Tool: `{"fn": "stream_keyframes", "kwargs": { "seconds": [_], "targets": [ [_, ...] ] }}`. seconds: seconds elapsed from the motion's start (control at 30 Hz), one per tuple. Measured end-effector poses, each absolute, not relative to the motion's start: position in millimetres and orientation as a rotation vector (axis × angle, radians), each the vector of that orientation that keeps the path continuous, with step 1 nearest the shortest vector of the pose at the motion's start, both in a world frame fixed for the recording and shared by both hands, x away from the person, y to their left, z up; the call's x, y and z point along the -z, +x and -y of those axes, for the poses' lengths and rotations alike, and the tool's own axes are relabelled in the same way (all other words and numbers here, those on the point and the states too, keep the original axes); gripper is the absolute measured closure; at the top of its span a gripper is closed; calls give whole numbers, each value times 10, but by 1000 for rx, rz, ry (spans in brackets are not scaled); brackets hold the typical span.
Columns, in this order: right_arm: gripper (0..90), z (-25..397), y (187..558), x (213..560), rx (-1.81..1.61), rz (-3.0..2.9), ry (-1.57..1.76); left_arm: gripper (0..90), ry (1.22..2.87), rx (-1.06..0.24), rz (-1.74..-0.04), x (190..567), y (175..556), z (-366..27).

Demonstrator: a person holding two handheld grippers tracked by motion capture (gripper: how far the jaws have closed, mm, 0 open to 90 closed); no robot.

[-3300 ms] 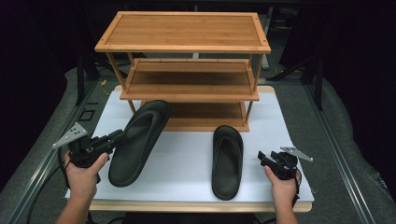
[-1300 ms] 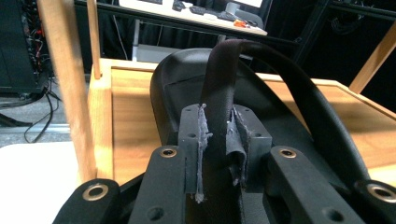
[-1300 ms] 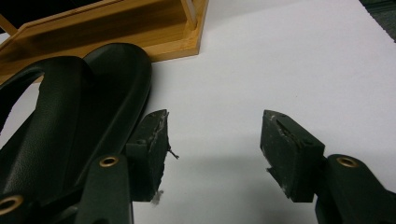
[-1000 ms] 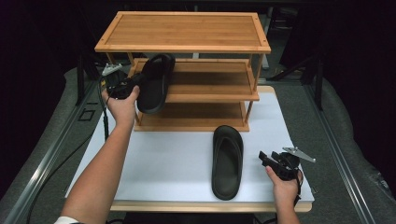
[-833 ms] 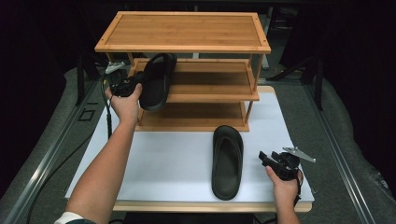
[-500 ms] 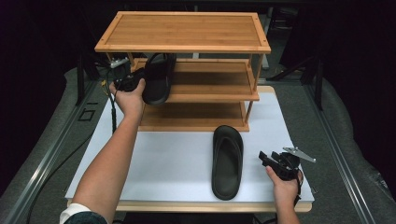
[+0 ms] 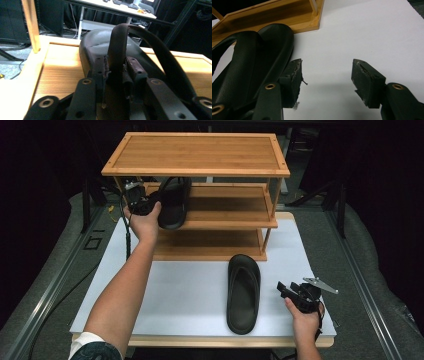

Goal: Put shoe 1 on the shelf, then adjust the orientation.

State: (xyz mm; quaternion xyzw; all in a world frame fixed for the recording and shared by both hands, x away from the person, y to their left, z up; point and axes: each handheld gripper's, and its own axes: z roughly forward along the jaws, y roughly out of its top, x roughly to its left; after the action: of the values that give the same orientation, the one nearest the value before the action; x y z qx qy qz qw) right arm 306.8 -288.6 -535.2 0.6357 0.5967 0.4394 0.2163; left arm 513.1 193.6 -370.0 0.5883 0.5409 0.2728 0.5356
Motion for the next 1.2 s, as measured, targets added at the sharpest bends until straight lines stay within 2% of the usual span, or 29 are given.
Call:
{"fn": "stream_keyframes", "kwargs": {
  "seconds": [0.1, 0.33, 0.57, 0.97, 1.2],
  "targets": [
    [417, 2887, 3064, 5345, -1212, -1663, 1761, 677, 1410, -663, -1279, 3688, 5113, -1938],
    [412, 2862, 3065, 5334, -1208, -1660, 1735, 557, 1420, -651, -1260, 3689, 5035, -1983],
    [411, 2821, 3044, 5298, -1192, -1676, 1700, 522, 1444, -686, -1202, 3716, 4851, -1959],
    [402, 2761, 3011, 5212, -1170, -1673, 1606, 523, 1444, -677, -1050, 3650, 4298, -2100],
    [391, 2673, 2958, 5070, -1199, -1697, 1561, 529, 1465, -642, -1031, 3803, 4011, -2304]
  ]
}}
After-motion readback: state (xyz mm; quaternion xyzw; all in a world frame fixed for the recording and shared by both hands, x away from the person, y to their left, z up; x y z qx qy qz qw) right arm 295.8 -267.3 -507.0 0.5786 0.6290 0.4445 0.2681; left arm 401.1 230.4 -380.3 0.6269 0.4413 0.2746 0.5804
